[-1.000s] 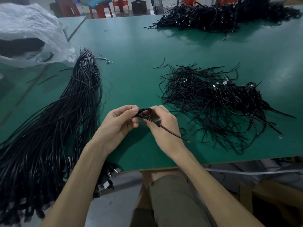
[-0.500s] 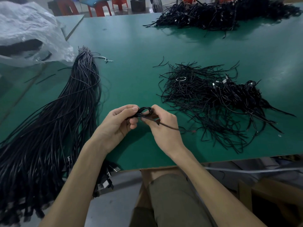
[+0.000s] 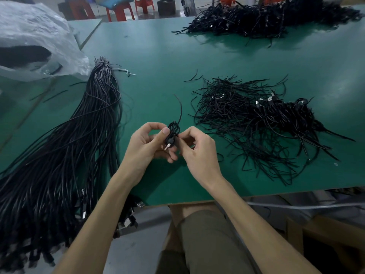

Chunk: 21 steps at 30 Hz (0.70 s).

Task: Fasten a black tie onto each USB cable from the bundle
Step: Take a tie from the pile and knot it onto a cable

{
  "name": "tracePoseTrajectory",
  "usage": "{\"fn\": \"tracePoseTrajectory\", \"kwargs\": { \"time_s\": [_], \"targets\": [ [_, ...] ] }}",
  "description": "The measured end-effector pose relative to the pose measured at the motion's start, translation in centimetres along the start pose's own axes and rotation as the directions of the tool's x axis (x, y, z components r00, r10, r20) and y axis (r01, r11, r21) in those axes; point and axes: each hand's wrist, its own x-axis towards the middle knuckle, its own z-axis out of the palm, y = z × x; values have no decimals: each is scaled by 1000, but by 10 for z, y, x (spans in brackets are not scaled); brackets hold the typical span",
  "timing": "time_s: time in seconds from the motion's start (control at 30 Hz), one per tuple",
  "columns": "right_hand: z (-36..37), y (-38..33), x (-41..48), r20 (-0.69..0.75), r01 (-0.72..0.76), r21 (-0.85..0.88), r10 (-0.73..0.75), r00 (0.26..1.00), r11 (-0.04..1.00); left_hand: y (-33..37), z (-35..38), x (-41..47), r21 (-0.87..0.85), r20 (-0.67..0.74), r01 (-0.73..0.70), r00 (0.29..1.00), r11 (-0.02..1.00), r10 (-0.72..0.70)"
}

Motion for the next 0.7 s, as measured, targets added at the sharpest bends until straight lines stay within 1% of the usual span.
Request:
{"fn": "tracePoseTrajectory", "kwargs": {
  "time_s": [0.07,0.17,0.23,0.27,0.33,0.4,0.43,0.5,0.53,0.6,0.7],
  "targets": [
    [2,0,-1,20,2,22,-2,1000,1000,1,0,-1,1,34,-33,999,999,33],
    [1,0,-2,38,-33,78,31,999,996,3,1,-3,25,128,-74,989,997,71],
    [1,0,-1,44,-42,76,39,998,996,3,2,-3,107,129,-110,987,988,96],
    [0,1,0,41,-36,36,35,999,999,2,2,-2,184,104,-142,987,973,124],
    [0,1,0,30,-35,-35,36,999,999,1,1,-1,373,48,-209,977,904,207],
    [0,2,0,31,-44,-34,45,999,998,2,0,1,532,13,-258,955,807,296],
    [0,2,0,33,-52,-23,52,998,998,4,-1,1,591,22,-283,942,756,335],
    [-1,2,0,42,-69,14,68,997,998,4,-1,3,691,107,-349,916,633,388],
    [-2,1,0,48,-79,39,77,996,996,4,0,3,715,166,-382,906,586,388],
    [-2,1,1,56,-96,73,92,994,993,4,1,3,724,230,-404,906,560,355],
    [-1,1,2,58,-99,57,96,994,993,8,-4,5,800,233,-372,916,472,328]
  ]
}}
